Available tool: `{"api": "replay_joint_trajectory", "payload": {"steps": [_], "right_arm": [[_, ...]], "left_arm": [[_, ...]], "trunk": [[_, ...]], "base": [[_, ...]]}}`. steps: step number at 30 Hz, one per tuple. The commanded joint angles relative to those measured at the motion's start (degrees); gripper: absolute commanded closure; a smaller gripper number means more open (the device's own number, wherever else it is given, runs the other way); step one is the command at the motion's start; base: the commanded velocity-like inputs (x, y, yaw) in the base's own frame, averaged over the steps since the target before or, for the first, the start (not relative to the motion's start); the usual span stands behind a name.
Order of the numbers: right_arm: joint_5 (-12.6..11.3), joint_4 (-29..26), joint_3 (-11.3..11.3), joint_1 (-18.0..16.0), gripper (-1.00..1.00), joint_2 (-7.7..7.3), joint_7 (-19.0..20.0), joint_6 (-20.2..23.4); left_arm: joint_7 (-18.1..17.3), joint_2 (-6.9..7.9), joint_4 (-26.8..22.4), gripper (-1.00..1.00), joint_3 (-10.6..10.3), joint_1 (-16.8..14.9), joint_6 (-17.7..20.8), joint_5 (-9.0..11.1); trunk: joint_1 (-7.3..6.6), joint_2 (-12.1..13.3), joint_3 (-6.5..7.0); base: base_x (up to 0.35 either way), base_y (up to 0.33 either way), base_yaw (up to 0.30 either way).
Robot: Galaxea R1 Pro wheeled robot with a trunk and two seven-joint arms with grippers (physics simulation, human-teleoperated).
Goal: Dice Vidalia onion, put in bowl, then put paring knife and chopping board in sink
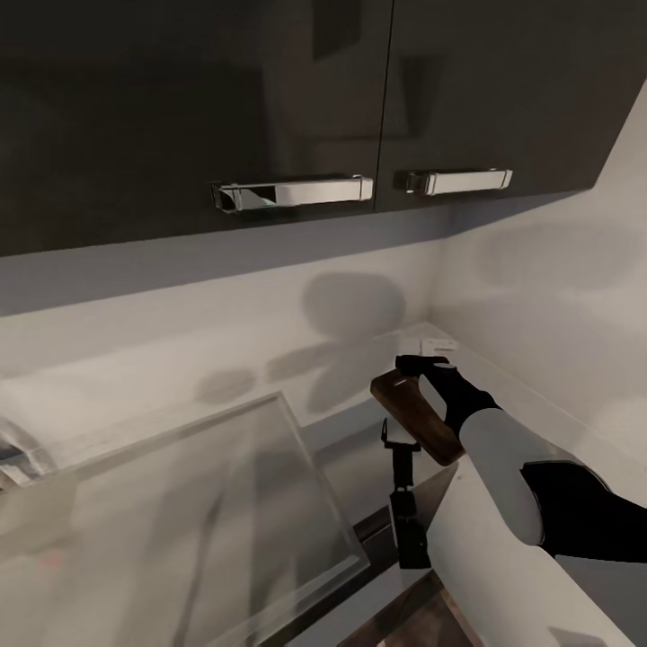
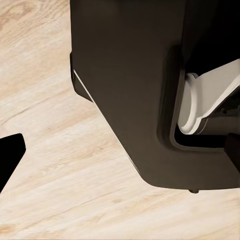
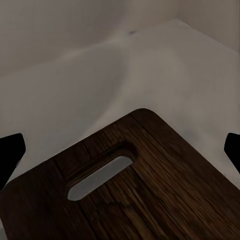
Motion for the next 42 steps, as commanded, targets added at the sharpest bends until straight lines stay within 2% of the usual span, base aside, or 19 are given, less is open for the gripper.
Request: {"api": "replay_joint_trajectory", "payload": {"steps": [1, 15, 32, 37, 42], "right_arm": [[-0.4, -0.1, 0.3, 0.0, -1.00, 0.00, -0.3, 0.3], [-0.4, -0.1, 0.2, 0.0, -1.00, -0.09, -0.4, 0.3], [-0.4, -0.2, 0.2, 0.0, -1.00, 0.01, -0.2, 0.3], [-0.4, -3.1, 0.1, -0.1, -1.00, -0.57, -1.1, 1.0], [-0.3, -7.4, 0.0, -0.2, -1.00, -0.85, -4.3, 5.5]], "left_arm": [[0.0, -0.02, -0.1, -1.00, 0.0, 0.0, -0.1, 0.1], [0.0, -0.02, -0.1, -1.00, 0.0, 0.0, -0.1, 0.1], [0.0, 0.00, -0.2, -1.00, 0.0, 0.0, -0.1, 0.0], [0.0, -0.01, -0.2, -1.00, 0.0, 0.0, -0.1, 0.0], [-0.1, -0.02, -0.2, -1.00, -0.1, 0.0, -0.1, 0.0]], "trunk": [[0.02, -0.1, -0.15], [0.02, -0.1, -1.34], [0.02, -0.1, -1.40], [0.02, -0.1, -1.40], [0.02, -0.1, -1.40]], "base": [[0.000, 0.000, 0.000], [0.000, 0.000, 0.000], [0.000, 0.000, 0.000], [0.000, 0.000, 0.000], [0.000, 0.000, 0.000]]}}
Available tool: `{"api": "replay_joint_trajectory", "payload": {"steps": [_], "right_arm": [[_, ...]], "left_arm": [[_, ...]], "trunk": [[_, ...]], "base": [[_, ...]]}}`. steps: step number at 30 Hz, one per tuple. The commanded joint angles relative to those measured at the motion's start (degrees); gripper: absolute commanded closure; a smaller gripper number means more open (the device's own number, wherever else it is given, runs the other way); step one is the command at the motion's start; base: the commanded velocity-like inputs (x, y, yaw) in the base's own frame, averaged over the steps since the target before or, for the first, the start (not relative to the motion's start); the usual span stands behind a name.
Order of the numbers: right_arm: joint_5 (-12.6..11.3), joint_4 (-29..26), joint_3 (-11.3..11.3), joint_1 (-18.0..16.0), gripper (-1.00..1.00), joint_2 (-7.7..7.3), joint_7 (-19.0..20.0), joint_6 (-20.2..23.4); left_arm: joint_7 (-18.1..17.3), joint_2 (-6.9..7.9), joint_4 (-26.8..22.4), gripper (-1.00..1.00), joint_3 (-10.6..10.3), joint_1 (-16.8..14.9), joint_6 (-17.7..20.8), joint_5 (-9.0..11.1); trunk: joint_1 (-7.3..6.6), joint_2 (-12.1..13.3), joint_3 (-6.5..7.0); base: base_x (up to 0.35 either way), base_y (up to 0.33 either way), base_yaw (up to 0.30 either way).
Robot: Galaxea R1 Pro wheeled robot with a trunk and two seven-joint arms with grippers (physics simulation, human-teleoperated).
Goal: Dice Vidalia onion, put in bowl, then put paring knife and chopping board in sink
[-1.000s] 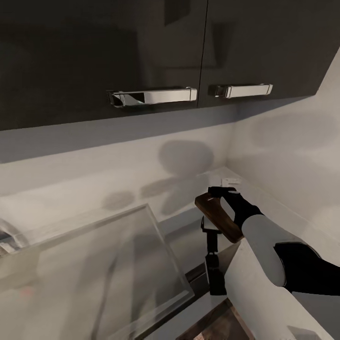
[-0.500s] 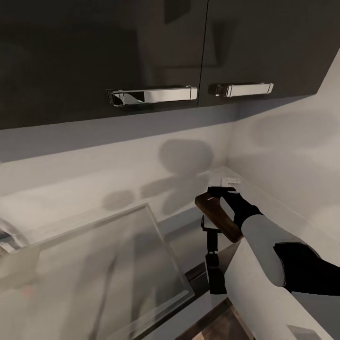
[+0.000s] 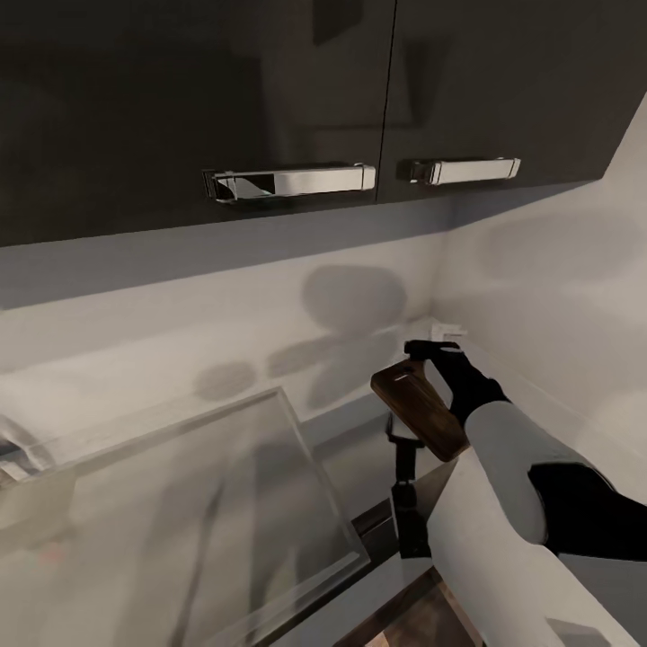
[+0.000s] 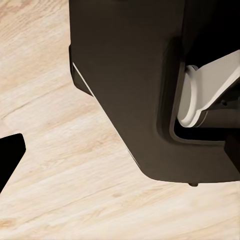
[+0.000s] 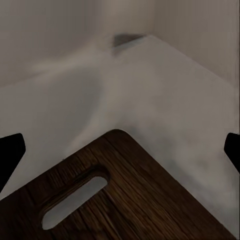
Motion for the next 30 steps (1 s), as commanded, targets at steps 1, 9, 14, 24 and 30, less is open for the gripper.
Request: {"api": "replay_joint_trajectory", "payload": {"steps": [1, 9, 14, 24, 30], "right_arm": [[-0.4, -1.2, 0.2, -0.1, -1.00, -0.07, -0.9, 1.9], [4.9, -3.1, 0.3, -2.3, -1.00, -0.78, -1.9, 8.1], [5.8, -4.3, 0.3, -2.6, -1.00, -1.23, -1.2, 8.1], [6.0, -6.6, 0.4, -2.6, -1.00, -1.29, -0.7, 8.4], [6.1, -6.6, 0.4, -2.6, -1.00, -1.34, -0.7, 8.4]], "left_arm": [[0.0, -0.01, -0.1, -1.00, 0.0, 0.0, -0.1, 0.0], [0.0, -0.01, 0.0, -1.00, 0.0, 0.0, -0.1, 0.0], [0.0, -0.01, 0.0, -1.00, 0.0, 0.0, 0.4, 0.0], [0.0, 0.07, 0.0, -1.00, -0.1, 0.0, 1.4, 0.0], [0.0, 0.07, 0.0, -1.00, -0.1, 0.0, 1.5, 0.0]], "trunk": [[0.02, -0.1, -0.08], [0.02, -0.1, -0.08], [0.02, -0.1, -0.08], [0.02, -0.1, -0.53], [0.02, -0.1, -1.08]], "base": [[0.000, 0.000, 0.000], [0.000, 0.000, 0.000], [0.000, 0.000, 0.000], [0.000, 0.000, 0.000], [0.000, 0.000, 0.000]]}}
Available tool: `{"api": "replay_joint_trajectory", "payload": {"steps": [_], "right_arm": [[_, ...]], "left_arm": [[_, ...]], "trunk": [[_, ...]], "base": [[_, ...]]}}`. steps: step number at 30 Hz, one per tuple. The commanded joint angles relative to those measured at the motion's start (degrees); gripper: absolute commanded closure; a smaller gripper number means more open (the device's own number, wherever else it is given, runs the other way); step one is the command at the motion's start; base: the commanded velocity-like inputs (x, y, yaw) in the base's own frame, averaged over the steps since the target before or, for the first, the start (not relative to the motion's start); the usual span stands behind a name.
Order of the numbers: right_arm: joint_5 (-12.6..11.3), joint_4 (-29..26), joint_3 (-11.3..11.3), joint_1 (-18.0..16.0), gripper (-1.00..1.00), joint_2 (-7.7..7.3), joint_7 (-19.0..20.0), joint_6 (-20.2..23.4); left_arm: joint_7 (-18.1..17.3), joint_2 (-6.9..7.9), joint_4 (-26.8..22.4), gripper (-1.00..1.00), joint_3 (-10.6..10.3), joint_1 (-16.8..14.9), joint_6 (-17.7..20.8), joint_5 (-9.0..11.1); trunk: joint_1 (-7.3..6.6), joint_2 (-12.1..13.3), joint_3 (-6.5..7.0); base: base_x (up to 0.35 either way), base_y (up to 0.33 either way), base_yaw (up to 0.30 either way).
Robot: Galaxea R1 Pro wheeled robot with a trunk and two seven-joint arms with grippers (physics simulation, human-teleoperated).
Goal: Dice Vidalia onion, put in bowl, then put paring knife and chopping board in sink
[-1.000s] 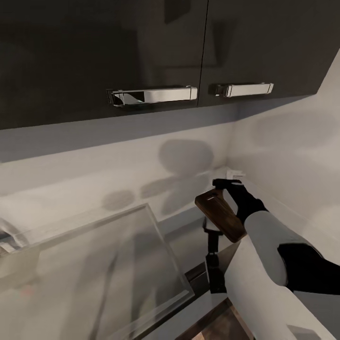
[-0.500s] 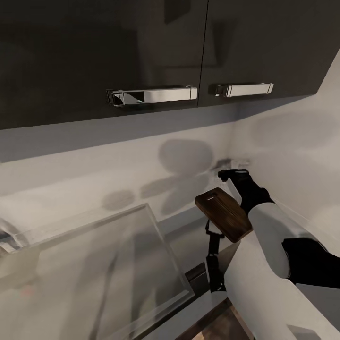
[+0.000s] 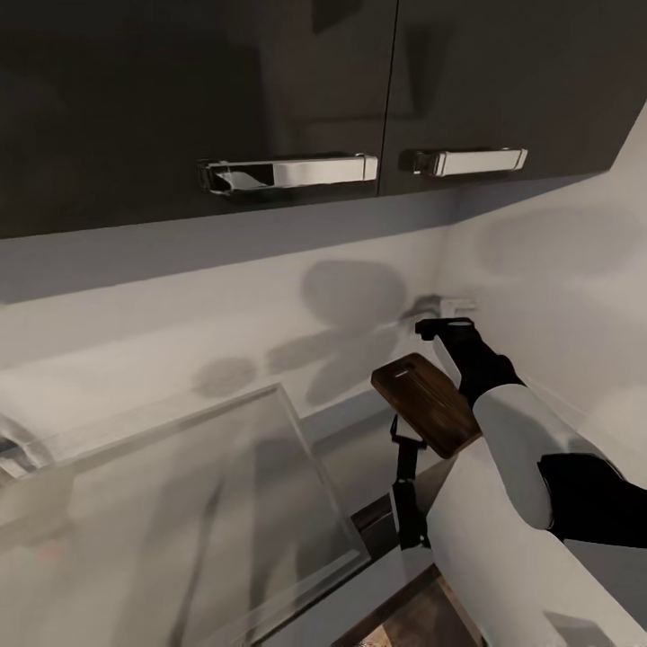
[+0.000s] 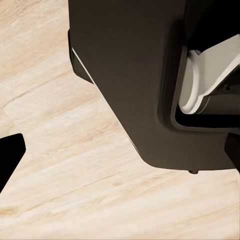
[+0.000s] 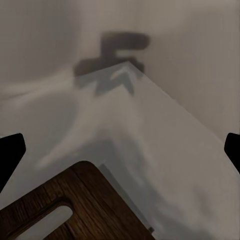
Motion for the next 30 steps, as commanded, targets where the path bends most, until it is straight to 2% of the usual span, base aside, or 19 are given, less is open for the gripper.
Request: {"api": "replay_joint_trajectory", "payload": {"steps": [1, 30], "right_arm": [[0.2, -0.1, 0.3, 0.0, -1.00, -0.03, -0.2, 0.5], [0.2, 0.6, 0.3, -0.1, -1.00, -0.06, -0.1, 0.5]], "left_arm": [[0.0, -0.01, -0.1, -1.00, 0.0, 0.0, -0.1, 0.0], [0.0, -0.01, 0.6, -1.00, 0.0, 0.0, 0.0, 0.0]], "trunk": [[0.02, -0.1, -0.17], [0.02, -0.1, -2.86]], "base": [[0.000, 0.000, 0.000], [0.000, 0.000, 0.000]]}}
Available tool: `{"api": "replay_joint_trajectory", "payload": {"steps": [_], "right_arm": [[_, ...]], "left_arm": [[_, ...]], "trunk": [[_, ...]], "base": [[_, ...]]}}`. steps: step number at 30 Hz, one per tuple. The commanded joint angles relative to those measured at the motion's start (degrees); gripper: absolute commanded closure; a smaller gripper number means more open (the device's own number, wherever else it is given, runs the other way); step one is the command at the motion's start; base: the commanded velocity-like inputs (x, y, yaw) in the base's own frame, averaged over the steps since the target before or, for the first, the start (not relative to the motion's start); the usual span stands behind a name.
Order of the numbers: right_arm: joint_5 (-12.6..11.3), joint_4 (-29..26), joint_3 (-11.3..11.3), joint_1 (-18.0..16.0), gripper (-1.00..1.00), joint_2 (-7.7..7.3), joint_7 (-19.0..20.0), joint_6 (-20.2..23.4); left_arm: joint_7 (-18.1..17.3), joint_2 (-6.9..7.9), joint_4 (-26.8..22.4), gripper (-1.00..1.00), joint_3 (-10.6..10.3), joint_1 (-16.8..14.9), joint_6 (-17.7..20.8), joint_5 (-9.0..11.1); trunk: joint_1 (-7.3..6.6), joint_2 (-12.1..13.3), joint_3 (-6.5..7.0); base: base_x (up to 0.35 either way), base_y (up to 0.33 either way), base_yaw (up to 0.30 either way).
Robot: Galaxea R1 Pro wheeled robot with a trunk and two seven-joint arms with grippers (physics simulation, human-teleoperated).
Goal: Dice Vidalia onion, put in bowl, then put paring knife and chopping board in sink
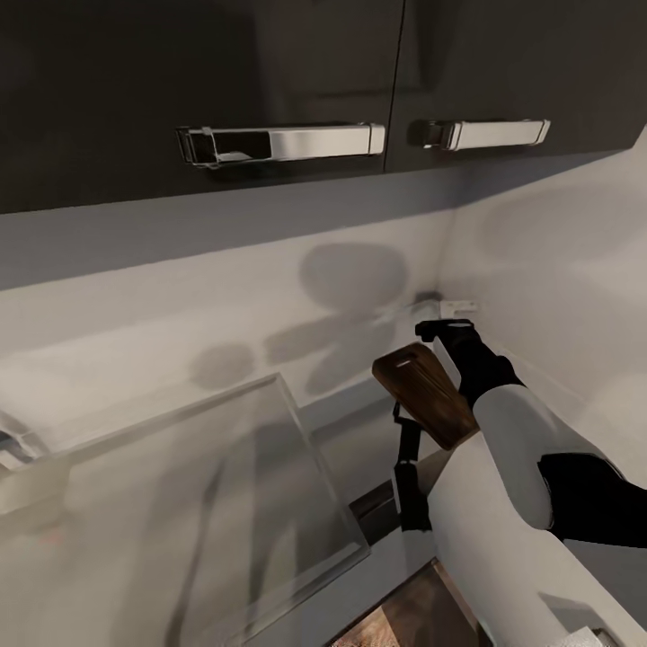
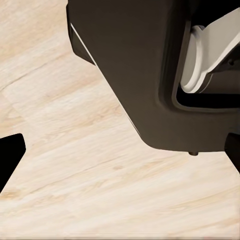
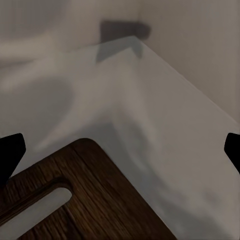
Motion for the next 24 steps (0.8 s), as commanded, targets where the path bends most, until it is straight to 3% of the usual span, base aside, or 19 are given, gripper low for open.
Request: {"api": "replay_joint_trajectory", "payload": {"steps": [1, 24], "right_arm": [[0.2, -0.1, 0.3, 0.0, -1.00, -0.04, -0.2, 0.5], [0.2, 0.1, 0.3, 0.0, -1.00, -0.04, -0.2, 0.5]], "left_arm": [[0.0, -0.01, 0.1, -1.00, 0.0, 0.0, -0.1, 0.0], [0.0, -0.01, 0.5, -1.00, 0.1, 0.0, -0.1, 0.0]], "trunk": [[0.02, -0.1, -0.17], [0.02, -0.1, -2.30]], "base": [[0.000, 0.000, 0.000], [0.000, 0.000, 0.000]]}}
